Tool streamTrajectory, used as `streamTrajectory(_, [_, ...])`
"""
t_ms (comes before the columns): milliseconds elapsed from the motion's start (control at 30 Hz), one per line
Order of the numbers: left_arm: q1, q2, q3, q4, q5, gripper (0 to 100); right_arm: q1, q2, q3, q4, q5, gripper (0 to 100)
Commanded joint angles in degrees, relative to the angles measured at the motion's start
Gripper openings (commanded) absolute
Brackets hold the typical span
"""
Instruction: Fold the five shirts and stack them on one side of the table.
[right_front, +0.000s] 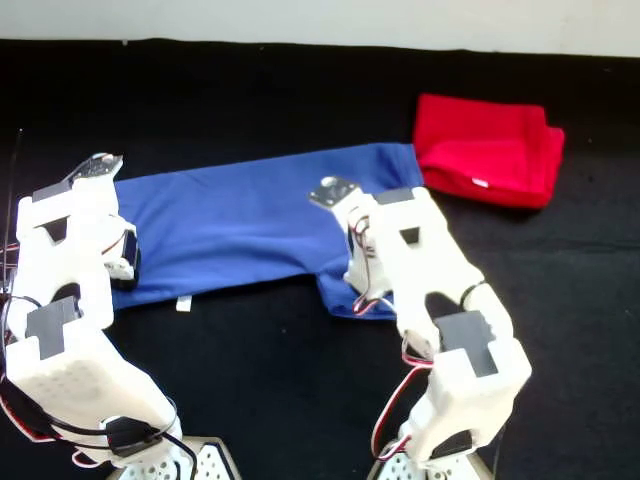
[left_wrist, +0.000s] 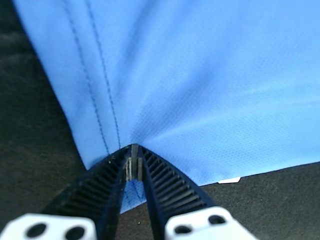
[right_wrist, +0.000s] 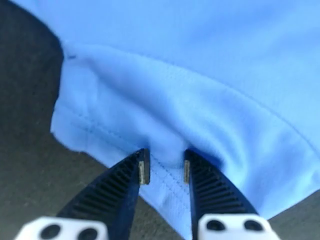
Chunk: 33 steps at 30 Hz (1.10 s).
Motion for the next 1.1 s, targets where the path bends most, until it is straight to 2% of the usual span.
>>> streamTrajectory(0, [-0.48, 0.57, 0.57, -0.44, 0.35, 1, 0.92, 0.48, -3.12, -0.22, 0.44, 13.0])
streamTrajectory(233, [-0.48, 0.57, 0.48, -0.44, 0.35, 1, -1.36, -7.43, -4.53, 10.07, -0.18, 13.4])
streamTrajectory(367, [-0.48, 0.57, 0.40, -0.53, 0.35, 1, -7.96, -12.18, -0.48, 12.79, -0.26, 16.6])
streamTrajectory(467, [-0.48, 0.57, 0.40, -0.53, 0.35, 1, -12.35, -12.09, 4.09, 10.42, -0.35, 18.8])
streamTrajectory(800, [-0.48, 0.66, 0.48, -0.44, 0.44, 1, -11.30, -1.27, 4.62, 1.80, -2.29, 18.8])
streamTrajectory(1067, [-0.48, 0.66, 0.48, -0.35, 0.44, 1, -9.45, 8.40, -3.03, 1.80, -2.29, 17.2])
